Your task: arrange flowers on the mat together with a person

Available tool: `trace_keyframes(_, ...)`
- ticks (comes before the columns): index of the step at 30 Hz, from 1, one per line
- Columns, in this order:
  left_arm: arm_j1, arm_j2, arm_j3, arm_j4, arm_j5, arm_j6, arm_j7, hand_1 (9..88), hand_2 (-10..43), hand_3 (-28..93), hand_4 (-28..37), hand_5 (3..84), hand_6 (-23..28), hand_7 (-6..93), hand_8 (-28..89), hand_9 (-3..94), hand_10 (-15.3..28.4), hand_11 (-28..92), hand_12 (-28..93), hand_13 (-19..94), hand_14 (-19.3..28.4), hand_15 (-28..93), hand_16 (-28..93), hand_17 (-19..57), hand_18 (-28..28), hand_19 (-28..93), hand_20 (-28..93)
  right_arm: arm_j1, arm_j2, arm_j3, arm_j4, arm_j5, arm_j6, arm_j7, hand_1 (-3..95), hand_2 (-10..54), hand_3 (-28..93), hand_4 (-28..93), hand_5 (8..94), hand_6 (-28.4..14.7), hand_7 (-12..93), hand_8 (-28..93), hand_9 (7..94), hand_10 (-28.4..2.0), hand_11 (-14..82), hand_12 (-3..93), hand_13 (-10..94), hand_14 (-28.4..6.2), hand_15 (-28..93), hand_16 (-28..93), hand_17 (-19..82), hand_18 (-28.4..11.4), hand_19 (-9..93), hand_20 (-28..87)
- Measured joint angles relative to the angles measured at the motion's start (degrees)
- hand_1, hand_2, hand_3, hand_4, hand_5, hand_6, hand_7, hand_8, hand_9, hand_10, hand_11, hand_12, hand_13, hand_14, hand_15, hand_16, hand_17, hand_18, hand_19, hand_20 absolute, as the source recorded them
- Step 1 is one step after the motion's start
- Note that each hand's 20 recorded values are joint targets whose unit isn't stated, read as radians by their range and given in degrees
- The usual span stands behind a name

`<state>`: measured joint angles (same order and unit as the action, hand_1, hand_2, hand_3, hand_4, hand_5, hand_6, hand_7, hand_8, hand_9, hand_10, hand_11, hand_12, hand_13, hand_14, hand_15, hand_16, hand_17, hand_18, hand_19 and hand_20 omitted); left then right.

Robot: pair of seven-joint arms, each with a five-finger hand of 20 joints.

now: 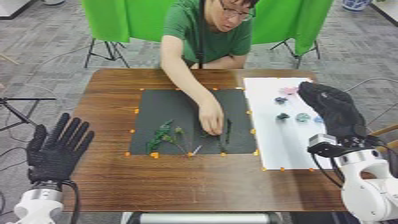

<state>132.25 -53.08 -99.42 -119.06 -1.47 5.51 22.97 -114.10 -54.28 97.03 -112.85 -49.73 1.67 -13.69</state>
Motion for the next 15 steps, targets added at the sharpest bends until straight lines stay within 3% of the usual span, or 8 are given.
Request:
trace_keyframes(7,0.11,-0.05,-0.03,-0.03,-0.03,0.00,0.17,25.1,15.5,65,-28.3,40.9,5.4,5.4,-9,36.3,11.6,12,4,27,11.3,22,-8,-2.5,10.8,23,11,-0.23,0.36,-0.36,-1.27,-9.95,4.92,5.59,37.7,-9.5,74,-23,61.0,1.6,18,-14,51.0,-8.2,6.6,9.0,35,-7.4,13,3,25,-7.7,4,27)
trace_keyframes(12,0.24,-0.09,-0.03,-0.04,-0.08,0.00,0.30,24.9,15.5,65,-28.3,40.9,5.4,5.4,-9,36.3,11.6,12,4,27,11.4,22,-8,-2.5,10.8,22,11,-0.25,0.43,-0.30,-1.37,-13.99,5.49,6.63,39.5,-9.5,75,-24,54.8,0.4,19,-14,45.7,-9.1,5.6,9.5,35,-9.6,13,6,24,-9.0,11,30)
trace_keyframes(15,0.28,-0.17,-0.03,-0.06,-0.08,0.01,0.33,24.7,15.5,65,-28.3,40.9,5.4,5.4,-9,36.3,11.7,12,5,27,11.4,22,-8,-2.5,10.8,22,11,-0.03,1.44,-1.56,-1.64,-17.59,7.11,7.83,41.2,-9.5,76,-25,51.9,0.5,19,-14,44.1,-8.8,5.3,9.8,35,-9.1,13,7,24,-8.7,12,29)
